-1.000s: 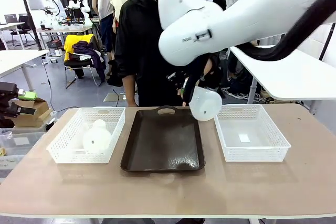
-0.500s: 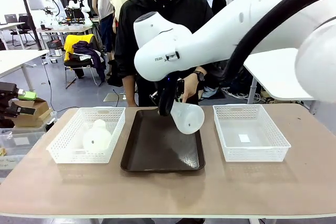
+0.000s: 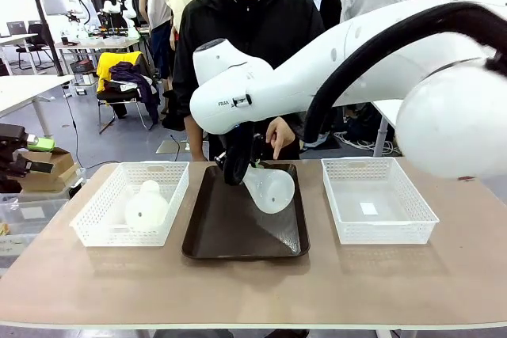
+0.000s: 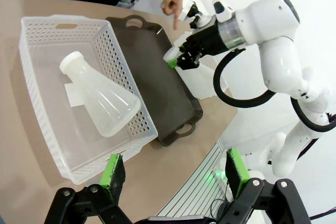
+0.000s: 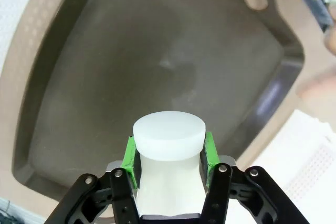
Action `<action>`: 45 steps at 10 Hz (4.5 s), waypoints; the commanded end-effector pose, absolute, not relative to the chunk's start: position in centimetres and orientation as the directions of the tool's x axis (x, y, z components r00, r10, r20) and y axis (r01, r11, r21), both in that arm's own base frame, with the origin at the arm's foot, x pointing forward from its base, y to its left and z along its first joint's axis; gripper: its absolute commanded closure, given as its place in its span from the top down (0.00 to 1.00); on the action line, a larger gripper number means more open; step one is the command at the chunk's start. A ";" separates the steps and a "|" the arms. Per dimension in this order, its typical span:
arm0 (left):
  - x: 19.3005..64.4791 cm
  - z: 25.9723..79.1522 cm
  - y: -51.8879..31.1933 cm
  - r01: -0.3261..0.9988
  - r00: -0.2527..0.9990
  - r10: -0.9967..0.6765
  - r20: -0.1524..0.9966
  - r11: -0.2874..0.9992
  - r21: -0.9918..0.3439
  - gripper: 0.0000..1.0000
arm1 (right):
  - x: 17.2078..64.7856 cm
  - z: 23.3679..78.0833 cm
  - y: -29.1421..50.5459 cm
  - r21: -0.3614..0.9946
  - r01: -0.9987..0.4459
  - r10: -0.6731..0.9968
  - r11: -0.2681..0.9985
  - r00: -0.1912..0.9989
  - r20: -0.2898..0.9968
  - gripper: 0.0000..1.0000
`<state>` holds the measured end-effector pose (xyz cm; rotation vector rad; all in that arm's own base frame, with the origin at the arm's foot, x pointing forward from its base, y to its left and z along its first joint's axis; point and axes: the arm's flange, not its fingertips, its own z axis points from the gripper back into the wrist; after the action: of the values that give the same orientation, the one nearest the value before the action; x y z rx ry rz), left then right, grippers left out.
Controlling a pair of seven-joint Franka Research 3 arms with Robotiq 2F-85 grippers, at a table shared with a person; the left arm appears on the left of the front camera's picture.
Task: Prepare the laboratory tools.
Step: While moving the picked Big flask to the Handle tray indicated by the person, stop as directed by the person, then place the picked Big flask upright in the Handle tray as instructed by the person.
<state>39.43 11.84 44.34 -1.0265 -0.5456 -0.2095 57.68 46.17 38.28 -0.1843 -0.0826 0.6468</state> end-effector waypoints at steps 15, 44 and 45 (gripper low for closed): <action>39.2 44.3 12.0 0.426 0.843 0.078 0.532 0.506 -0.750 1.00 | 59.1 35.5 46.8 -0.142 -0.630 0.634 0.764 0.773 -0.018 0.00; 39.2 44.3 12.0 0.426 0.843 0.078 0.532 0.506 -0.750 1.00 | 59.1 35.5 46.8 -0.142 -0.630 0.634 0.764 0.773 -0.018 0.00; 39.2 44.3 12.0 0.426 0.843 0.078 0.532 0.506 -0.750 1.00 | 59.1 35.5 46.8 -0.142 -0.630 0.634 0.764 0.773 -0.018 0.00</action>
<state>39.43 11.85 44.33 -1.0264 -0.5455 -0.2090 59.20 46.91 35.26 -0.1409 -0.0280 0.6940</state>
